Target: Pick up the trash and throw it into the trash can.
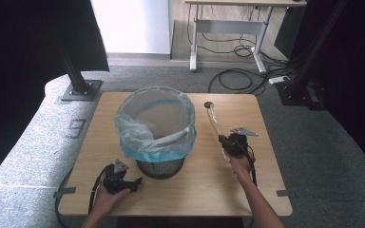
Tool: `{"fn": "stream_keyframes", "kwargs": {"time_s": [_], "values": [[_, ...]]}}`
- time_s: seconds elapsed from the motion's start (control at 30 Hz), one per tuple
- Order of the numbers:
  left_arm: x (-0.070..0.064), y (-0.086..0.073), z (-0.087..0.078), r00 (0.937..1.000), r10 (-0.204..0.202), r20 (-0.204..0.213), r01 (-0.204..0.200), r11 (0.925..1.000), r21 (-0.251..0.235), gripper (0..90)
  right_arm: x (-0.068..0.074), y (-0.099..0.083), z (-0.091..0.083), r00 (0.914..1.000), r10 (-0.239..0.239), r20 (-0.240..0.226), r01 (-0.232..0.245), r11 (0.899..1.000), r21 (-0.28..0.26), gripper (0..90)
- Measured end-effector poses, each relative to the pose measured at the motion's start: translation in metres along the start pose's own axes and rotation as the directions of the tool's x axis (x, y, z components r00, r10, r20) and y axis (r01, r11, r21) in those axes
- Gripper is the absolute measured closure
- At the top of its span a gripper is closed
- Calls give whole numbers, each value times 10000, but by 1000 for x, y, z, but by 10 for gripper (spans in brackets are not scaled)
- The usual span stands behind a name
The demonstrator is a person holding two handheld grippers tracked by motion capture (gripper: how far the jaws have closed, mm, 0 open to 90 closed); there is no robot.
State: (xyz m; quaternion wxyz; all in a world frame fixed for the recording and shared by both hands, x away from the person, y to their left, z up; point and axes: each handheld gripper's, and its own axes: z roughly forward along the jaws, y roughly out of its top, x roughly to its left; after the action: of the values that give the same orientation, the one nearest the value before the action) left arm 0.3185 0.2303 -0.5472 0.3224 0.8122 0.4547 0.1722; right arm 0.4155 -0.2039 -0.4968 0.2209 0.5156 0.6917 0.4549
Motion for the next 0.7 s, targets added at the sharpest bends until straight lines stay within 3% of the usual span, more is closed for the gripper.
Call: {"fn": "stream_keyframes", "kwargs": {"time_s": [0.27,0.7], "values": [[0,0,0,10000,2,1,-2,10000,1,99,2,25,-30,9974,460,-548,-524,9911,-1222,888],[0,0,0,10000,1,2,-1,10000,2,99,10,51,-66,9893,381,-1410,-713,9685,-2386,888]]}}
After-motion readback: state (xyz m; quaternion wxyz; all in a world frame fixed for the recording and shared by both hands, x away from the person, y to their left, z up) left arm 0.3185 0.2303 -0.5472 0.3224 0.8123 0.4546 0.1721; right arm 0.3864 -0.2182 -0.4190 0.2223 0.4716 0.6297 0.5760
